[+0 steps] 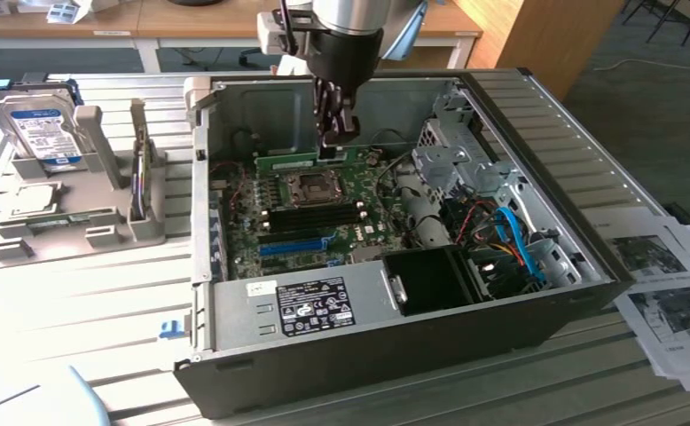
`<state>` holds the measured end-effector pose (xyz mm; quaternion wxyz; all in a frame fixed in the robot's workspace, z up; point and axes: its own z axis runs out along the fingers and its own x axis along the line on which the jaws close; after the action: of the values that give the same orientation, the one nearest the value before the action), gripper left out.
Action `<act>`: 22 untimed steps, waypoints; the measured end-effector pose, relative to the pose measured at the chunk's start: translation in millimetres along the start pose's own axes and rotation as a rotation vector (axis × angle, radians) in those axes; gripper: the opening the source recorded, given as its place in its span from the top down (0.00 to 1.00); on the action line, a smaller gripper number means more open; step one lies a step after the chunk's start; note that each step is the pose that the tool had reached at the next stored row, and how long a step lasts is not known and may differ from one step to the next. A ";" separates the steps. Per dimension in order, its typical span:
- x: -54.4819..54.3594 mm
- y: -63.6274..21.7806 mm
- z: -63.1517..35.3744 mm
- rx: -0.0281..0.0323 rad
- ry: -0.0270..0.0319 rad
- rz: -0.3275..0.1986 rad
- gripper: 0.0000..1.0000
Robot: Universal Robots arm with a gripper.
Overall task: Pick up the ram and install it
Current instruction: 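Insert the ram into the slot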
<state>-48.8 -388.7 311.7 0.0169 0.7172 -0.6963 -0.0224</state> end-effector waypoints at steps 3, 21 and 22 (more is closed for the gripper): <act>0.0 -0.1 1.4 0.0000 0.0000 0.000 0.89; 0.1 -0.5 9.3 0.0000 0.0000 0.000 0.89; 0.1 -0.6 9.8 0.0000 0.0001 0.000 0.89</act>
<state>-48.8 -388.7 301.9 0.0169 0.7172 -0.6963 -0.0224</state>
